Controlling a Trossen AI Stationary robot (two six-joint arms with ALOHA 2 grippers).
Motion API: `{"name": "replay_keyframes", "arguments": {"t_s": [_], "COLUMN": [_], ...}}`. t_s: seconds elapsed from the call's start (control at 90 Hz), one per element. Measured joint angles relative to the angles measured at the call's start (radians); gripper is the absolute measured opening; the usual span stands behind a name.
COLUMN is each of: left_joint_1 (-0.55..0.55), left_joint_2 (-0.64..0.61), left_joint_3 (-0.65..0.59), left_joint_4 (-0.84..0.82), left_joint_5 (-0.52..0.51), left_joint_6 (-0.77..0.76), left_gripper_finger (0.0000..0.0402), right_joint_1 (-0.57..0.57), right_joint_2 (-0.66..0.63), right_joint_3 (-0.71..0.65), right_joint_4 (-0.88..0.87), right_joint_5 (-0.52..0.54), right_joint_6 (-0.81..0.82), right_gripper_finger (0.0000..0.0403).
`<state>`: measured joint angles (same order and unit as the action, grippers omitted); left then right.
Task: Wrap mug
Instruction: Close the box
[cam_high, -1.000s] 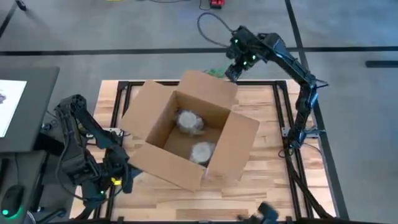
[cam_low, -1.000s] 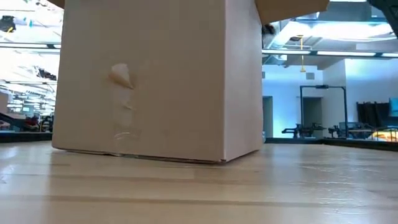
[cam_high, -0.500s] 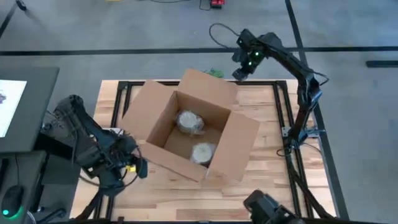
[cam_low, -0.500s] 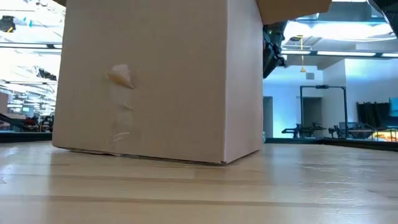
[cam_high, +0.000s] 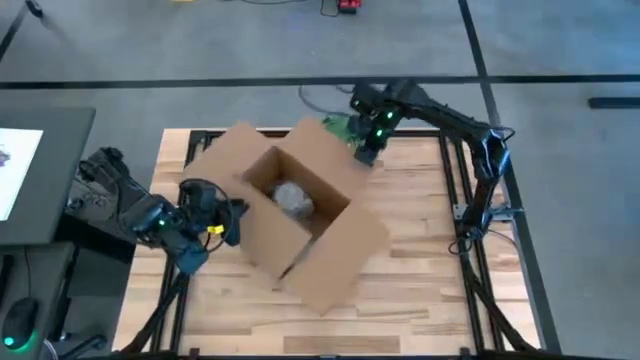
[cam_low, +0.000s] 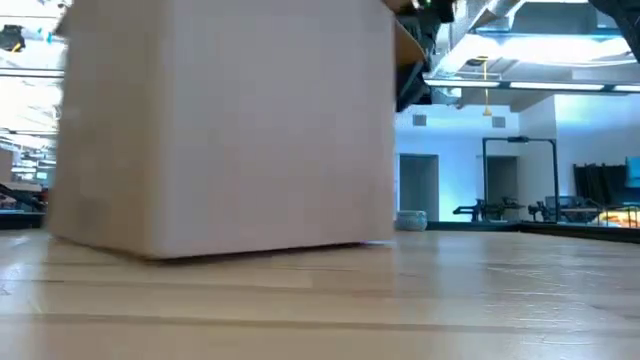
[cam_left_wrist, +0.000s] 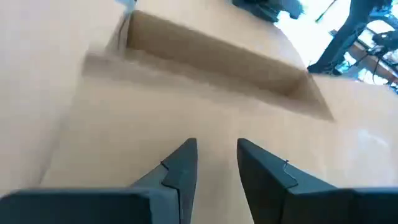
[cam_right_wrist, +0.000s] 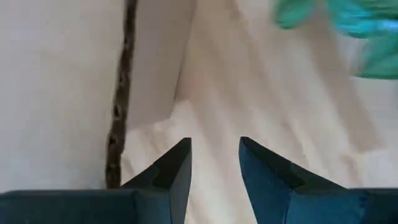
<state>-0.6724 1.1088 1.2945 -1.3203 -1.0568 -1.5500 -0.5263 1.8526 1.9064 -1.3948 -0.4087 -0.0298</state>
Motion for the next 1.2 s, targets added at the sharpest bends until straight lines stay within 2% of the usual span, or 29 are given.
{"name": "replay_keyframes", "arguments": {"t_s": [0.189, 0.456, 0.622, 0.767, 0.933, 1.011, 1.2], "left_joint_1": [0.039, 0.042, 0.039, 0.039, 0.039, 0.039, 0.038], "left_joint_2": [-0.014, -0.024, -0.029, -0.031, -0.042, -0.053, -0.064], "left_joint_3": [-0.007, -0.007, -0.007, -0.007, 0.031, 0.087, 0.272], "left_joint_4": [-0.018, -0.017, -0.021, -0.016, -0.003, 0.002, 0.004], "left_joint_5": [0.004, 0.014, 0.063, 0.066, 0.075, 0.126, 0.388], "left_joint_6": [0.06, 0.109, 0.135, 0.158, 0.178, 0.205, 0.378], "left_gripper_finger": [0.0094, 0.0094, 0.0094, 0.0094, 0.0094, 0.0094, 0.0094], "right_joint_1": [0.114, 0.206, 0.247, 0.294, 0.364, 0.394, 0.451], "right_joint_2": [0.0, -0.009, -0.022, -0.023, -0.024, -0.023, -0.018], "right_joint_3": [0.0, 0.003, 0.066, 0.15, 0.195, 0.205, 0.206], "right_joint_4": [0.009, 0.073, 0.083, 0.106, 0.196, 0.217, 0.275], "right_joint_5": [0.012, 0.051, 0.054, 0.054, 0.044, 0.044, 0.044], "right_joint_6": [0.052, 0.151, 0.185, 0.214, 0.223, 0.241, 0.243], "right_gripper_finger": [0.0122, 0.0122, 0.0122, 0.0122, 0.0122, 0.0122, 0.0122]}}
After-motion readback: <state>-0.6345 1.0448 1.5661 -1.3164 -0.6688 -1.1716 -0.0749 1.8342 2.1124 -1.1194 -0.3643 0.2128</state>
